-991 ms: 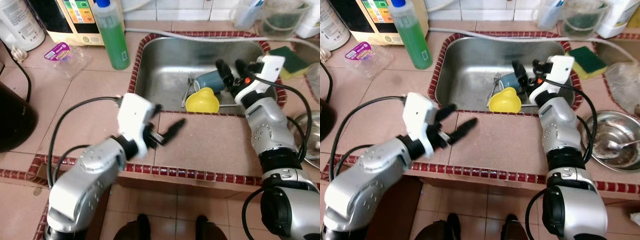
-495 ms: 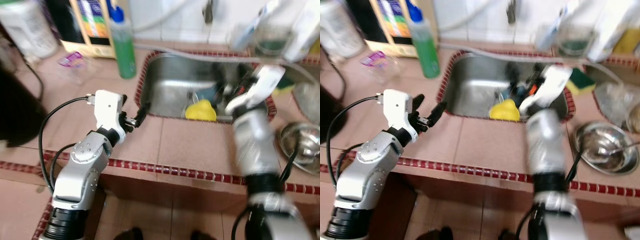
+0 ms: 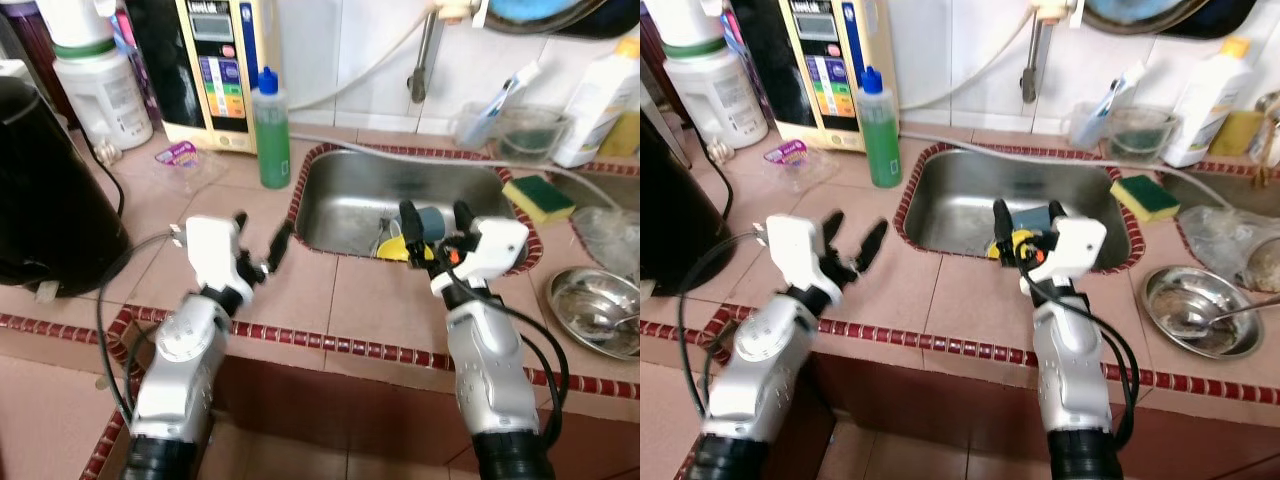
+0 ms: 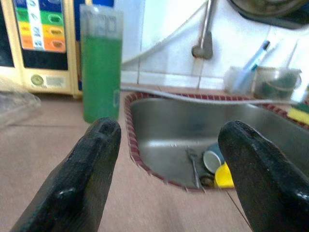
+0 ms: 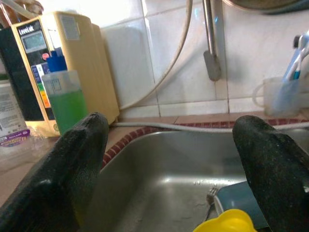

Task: Kitchen organization

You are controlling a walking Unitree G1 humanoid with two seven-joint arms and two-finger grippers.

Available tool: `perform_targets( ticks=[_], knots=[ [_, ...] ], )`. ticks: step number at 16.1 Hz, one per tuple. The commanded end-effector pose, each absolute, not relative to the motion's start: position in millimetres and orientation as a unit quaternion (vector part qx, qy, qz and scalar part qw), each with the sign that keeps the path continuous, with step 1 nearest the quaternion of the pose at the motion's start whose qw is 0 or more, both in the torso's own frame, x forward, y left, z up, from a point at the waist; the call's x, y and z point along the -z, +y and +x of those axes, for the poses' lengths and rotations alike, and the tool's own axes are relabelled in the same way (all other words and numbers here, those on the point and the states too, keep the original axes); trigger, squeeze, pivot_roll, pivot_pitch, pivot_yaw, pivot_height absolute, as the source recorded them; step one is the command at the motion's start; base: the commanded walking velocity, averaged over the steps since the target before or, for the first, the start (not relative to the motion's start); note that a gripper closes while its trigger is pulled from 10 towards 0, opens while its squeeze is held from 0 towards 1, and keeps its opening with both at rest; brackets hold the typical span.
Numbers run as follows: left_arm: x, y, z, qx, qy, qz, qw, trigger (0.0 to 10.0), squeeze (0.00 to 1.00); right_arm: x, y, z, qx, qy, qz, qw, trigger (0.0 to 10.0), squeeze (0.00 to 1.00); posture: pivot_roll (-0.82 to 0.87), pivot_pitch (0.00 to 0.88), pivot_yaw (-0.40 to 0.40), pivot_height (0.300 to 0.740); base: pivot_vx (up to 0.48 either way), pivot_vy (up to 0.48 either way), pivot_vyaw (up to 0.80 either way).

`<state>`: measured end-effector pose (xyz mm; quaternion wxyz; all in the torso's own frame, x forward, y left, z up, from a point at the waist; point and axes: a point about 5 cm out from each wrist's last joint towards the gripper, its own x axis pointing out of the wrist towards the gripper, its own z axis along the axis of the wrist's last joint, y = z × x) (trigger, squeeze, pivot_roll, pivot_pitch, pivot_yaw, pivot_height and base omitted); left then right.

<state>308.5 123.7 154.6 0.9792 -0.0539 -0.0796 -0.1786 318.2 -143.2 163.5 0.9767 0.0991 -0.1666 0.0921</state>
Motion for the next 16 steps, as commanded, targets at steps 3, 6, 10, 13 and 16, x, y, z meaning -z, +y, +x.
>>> perform_targets(
  ticks=[3, 6, 10, 13, 16],
  knots=[
    [-146, 121, 305, 0.179, -0.077, -0.024, 0.981, 10.0, 0.00, -156, -137, 311, -0.085, -0.160, 0.075, 0.981, 10.0, 1.00, -0.08, 0.035, 0.036, 0.740, 0.000, 0.000, 0.00],
    [-146, 126, 304, 0.162, -0.084, -0.015, 0.983, 10.0, 0.00, -145, -129, 311, -0.066, -0.127, 0.050, 0.988, 10.0, 0.64, -0.07, 0.035, 0.024, 0.740, 0.000, 0.000, 0.00],
    [-146, 128, 299, 0.155, -0.098, 0.013, 0.983, 10.0, 0.00, -140, -130, 309, -0.062, -0.125, 0.052, 0.989, 10.0, 0.00, -0.06, 0.020, 0.010, 0.740, 0.000, 0.000, 0.00],
    [-146, 127, 298, 0.154, -0.101, 0.012, 0.983, 10.0, 0.00, -138, -128, 312, -0.068, -0.114, 0.054, 0.990, 10.0, 0.00, -0.06, 0.010, 0.010, 0.740, 0.000, 0.000, 0.00],
    [-146, 125, 296, 0.164, -0.106, 0.018, 0.981, 10.0, 0.00, -137, -128, 312, -0.066, -0.116, 0.048, 0.990, 10.0, 0.00, -0.06, 0.004, 0.016, 0.740, 0.000, 0.000, 0.00]
  ],
)
